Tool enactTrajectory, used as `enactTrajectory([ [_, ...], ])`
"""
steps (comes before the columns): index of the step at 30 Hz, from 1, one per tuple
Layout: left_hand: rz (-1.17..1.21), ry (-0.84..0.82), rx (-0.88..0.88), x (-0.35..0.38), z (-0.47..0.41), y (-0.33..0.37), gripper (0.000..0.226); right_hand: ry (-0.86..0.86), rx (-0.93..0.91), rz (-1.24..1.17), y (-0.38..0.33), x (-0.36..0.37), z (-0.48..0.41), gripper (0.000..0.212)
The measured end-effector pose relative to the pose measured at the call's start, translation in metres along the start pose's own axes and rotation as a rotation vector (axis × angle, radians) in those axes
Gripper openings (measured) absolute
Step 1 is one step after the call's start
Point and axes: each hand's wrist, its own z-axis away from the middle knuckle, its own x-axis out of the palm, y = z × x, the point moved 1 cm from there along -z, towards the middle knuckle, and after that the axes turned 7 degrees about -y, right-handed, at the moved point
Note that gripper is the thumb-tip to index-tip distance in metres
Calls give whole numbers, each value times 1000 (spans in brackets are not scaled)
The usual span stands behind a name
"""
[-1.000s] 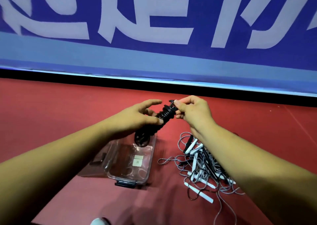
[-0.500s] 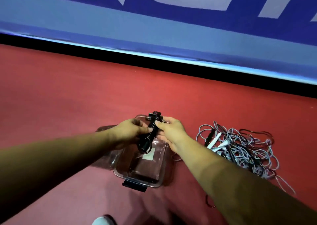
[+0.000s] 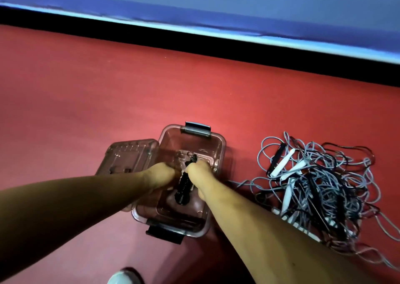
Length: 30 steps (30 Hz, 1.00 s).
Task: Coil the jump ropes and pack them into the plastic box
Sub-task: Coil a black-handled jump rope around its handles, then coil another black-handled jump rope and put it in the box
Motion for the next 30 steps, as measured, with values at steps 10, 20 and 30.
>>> enactTrajectory([
  [10,-284,-14,253,32,38,100,21,159,-245,455,-32,-185,56,14],
  [20,-851,-187,362,216,16,178,25,288,-48,779,67,-323,95,19],
  [30,-711,-170,169,289,-69,107,44,216,-90,789,130,-332,69,36],
])
